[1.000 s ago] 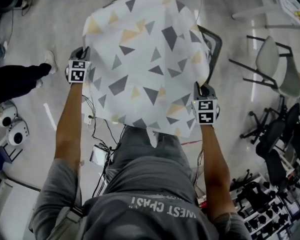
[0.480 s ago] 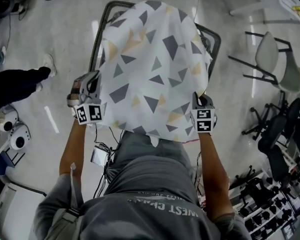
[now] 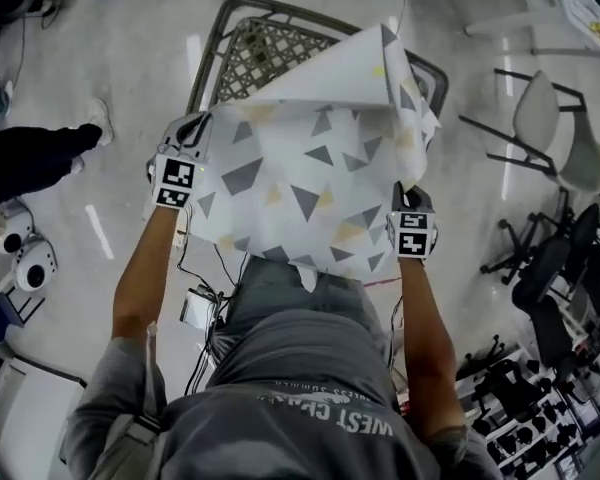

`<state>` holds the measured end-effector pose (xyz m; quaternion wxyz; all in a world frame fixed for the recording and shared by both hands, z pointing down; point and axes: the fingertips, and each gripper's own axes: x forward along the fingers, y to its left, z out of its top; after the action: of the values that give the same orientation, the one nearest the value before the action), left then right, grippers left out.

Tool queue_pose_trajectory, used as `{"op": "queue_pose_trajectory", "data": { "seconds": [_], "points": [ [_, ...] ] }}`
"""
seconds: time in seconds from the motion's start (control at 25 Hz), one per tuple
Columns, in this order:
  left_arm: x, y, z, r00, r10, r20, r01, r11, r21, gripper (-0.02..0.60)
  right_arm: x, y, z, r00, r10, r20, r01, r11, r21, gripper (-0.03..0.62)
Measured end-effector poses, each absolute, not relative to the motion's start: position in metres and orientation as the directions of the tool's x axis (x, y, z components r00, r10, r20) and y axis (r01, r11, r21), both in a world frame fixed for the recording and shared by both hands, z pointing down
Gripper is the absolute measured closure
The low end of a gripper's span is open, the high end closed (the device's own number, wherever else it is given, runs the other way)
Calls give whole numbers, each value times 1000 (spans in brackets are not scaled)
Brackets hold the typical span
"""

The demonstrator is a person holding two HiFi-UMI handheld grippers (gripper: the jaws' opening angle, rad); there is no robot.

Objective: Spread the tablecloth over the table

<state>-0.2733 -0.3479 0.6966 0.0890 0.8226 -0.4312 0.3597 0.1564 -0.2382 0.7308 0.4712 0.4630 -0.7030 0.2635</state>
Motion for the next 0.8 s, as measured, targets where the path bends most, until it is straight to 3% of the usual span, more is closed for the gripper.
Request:
{"op": "queue_pose_trajectory", "data": {
  "seconds": [0.12, 0.32, 0.44, 0.64, 0.8],
  "points": [
    [-326, -384, 720, 316, -661, 681, -894, -448, -20, 581, 185, -260, 725, -73, -443, 893, -923, 369, 107, 582],
    [-378, -390, 764, 267, -622, 736, -958, -256, 132, 581, 237, -299, 734, -29, -471, 882, -960, 259, 107, 577],
    [-393, -373, 785, 271, -578, 770, -959, -227, 167, 577, 241, -320, 747, -44, -476, 878, -980, 192, 55, 572],
    [-394, -368, 784, 317, -558, 767, -940, -294, 175, 571, 256, -332, 782, -138, -392, 909, -981, -70, -180, 565],
    [-391, -379, 784, 293, -565, 771, -943, -304, 135, 566, 260, -326, 797, -230, -304, 924, -968, -22, -249, 565]
  ]
}}
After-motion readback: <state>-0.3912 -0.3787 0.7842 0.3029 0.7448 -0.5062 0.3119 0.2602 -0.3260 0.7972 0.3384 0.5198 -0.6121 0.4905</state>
